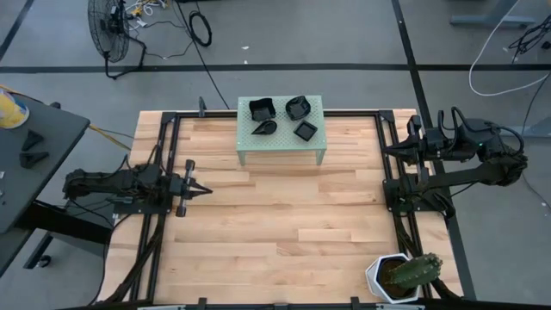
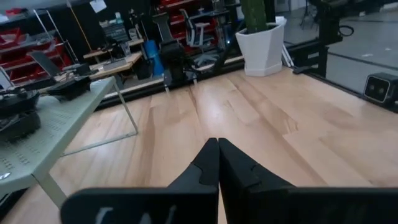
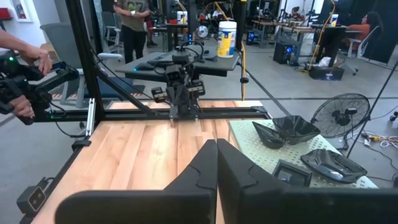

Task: Pick & Place Mini shaped plates
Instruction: Return to Home Position

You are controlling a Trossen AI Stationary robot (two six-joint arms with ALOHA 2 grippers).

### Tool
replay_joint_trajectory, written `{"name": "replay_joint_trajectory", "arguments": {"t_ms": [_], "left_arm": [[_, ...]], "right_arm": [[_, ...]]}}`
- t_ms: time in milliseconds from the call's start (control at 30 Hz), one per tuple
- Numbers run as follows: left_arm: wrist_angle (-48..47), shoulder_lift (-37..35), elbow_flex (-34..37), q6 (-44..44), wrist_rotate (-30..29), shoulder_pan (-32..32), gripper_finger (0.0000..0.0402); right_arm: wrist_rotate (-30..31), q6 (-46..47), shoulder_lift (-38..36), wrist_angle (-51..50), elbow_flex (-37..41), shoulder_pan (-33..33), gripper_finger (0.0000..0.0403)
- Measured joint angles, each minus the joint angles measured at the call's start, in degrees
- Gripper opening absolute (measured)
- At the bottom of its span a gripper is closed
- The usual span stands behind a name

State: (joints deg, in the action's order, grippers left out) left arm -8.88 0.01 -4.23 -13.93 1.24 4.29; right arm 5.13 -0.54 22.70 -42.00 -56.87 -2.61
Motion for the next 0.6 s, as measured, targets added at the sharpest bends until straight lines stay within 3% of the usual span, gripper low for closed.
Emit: {"name": "replay_joint_trajectory", "arguments": {"t_ms": [433,600], "left_arm": [[4.85,0.01,0.28,-0.14,-1.58,0.00,0.0001],[11.46,0.14,3.72,1.46,-1.49,0.01,0.0000]], "right_arm": [[-0.01,0.00,-0.02,0.00,0.00,-0.01,0.0004],[0.00,0.00,-0.01,0.00,0.01,-0.01,0.0004]]}}
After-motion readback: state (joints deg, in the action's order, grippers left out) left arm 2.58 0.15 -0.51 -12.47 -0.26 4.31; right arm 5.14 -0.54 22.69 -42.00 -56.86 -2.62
